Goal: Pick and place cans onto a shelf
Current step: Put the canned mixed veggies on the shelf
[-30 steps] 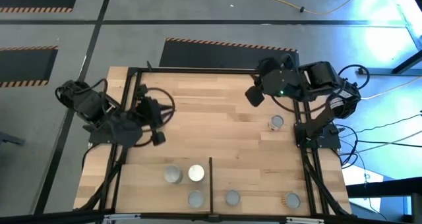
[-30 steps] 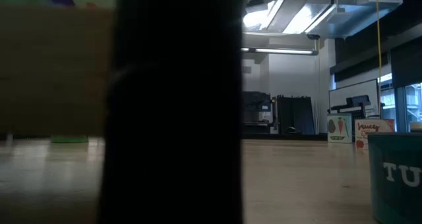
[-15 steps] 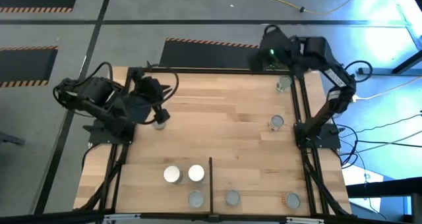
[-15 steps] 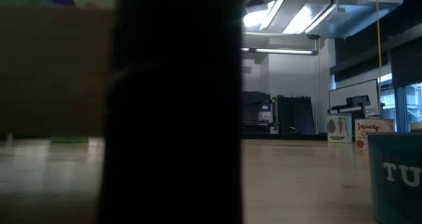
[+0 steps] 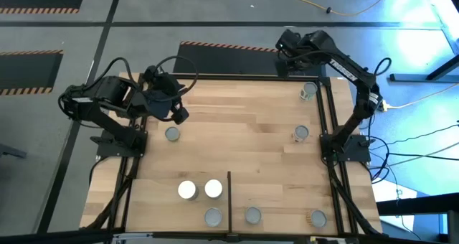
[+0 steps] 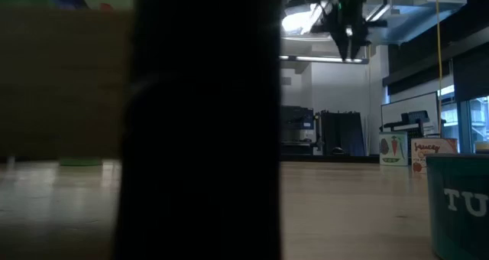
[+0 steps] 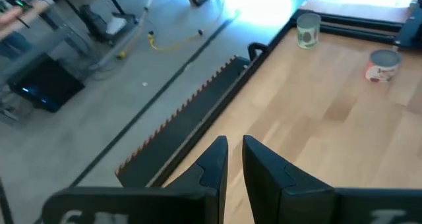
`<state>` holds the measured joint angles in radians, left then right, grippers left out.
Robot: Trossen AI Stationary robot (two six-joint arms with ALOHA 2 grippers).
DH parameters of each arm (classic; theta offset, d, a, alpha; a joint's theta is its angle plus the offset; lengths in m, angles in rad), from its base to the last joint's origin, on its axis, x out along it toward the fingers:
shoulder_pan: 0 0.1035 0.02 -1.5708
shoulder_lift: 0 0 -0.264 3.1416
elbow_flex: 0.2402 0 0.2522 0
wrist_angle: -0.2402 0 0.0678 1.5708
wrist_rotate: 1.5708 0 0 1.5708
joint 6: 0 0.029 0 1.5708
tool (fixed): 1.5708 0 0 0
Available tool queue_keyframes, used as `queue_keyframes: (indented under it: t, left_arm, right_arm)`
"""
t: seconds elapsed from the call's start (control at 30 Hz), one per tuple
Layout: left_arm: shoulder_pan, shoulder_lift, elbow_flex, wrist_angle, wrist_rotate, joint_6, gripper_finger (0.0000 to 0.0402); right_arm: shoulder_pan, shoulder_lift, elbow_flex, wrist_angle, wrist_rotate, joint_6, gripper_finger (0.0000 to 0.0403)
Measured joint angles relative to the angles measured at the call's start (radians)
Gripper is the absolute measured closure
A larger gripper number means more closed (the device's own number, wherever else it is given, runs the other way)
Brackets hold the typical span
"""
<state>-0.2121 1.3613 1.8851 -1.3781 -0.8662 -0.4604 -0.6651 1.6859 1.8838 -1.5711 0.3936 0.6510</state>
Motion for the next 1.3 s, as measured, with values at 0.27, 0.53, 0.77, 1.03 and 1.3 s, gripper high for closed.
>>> queue_keyframes:
  t: [0.27,0.53,0.77,1.03,1.3]
  left_arm:
    - [0.039,0.000,0.000,0.000,0.045,0.000,0.0361]
    - [0.069,0.000,0.000,0.000,0.046,0.000,0.0361]
    - [0.088,0.000,0.000,0.000,0.046,0.000,0.0361]
    - [0.090,0.000,0.000,0.000,0.049,0.000,0.0361]
    - [0.090,0.000,0.000,0.000,0.049,0.001,0.0361]
  right_arm:
    - [-0.100,0.000,-0.271,0.106,-0.002,-0.017,0.0292]
    - [-0.166,0.000,-0.442,0.311,-0.100,-0.159,0.0292]
    - [-0.198,0.000,-0.524,0.300,-0.097,-0.083,0.0292]
    - [-0.211,0.000,-0.641,0.326,-0.040,-0.027,0.0292]
    - [-0.210,0.000,-0.659,0.438,-0.045,-0.110,0.0292]
